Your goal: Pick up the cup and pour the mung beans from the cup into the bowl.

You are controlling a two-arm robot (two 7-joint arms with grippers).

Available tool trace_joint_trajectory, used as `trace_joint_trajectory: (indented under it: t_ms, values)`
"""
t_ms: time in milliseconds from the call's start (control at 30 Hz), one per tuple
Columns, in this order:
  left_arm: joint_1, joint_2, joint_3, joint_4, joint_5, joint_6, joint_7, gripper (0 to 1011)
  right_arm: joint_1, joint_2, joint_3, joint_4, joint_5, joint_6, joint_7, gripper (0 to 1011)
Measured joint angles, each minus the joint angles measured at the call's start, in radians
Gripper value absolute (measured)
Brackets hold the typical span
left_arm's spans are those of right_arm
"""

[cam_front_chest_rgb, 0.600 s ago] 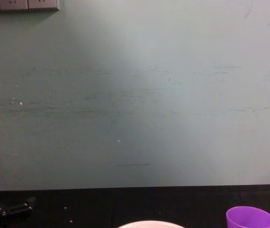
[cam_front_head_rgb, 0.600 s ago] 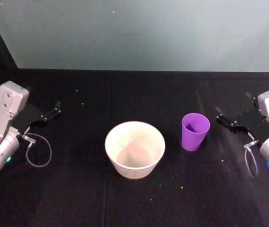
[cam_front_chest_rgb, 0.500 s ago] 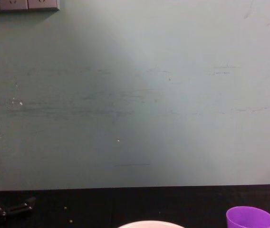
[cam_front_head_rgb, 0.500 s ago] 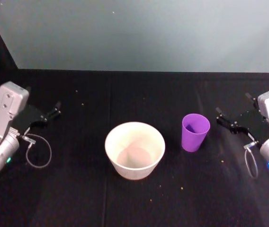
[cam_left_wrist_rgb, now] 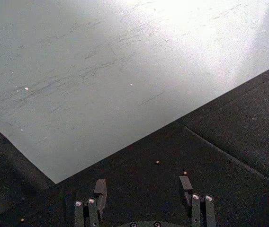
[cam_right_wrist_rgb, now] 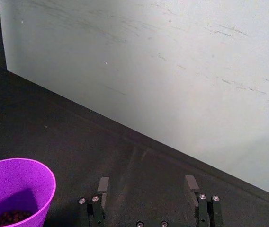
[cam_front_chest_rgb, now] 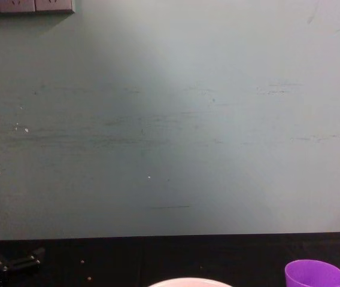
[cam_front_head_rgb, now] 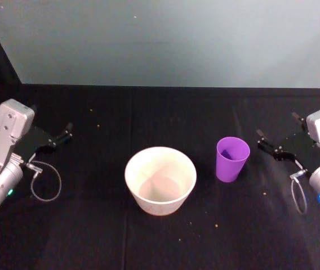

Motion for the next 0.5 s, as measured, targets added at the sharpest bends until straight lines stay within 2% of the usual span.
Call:
trace_joint_trajectory:
  t_ms: [500]
  values:
    - [0.000,0.000,0.000,0.000,0.000,0.000,0.000,1000,0.000,0.000,0.000,0.000,0.000,0.000,0.000,1003]
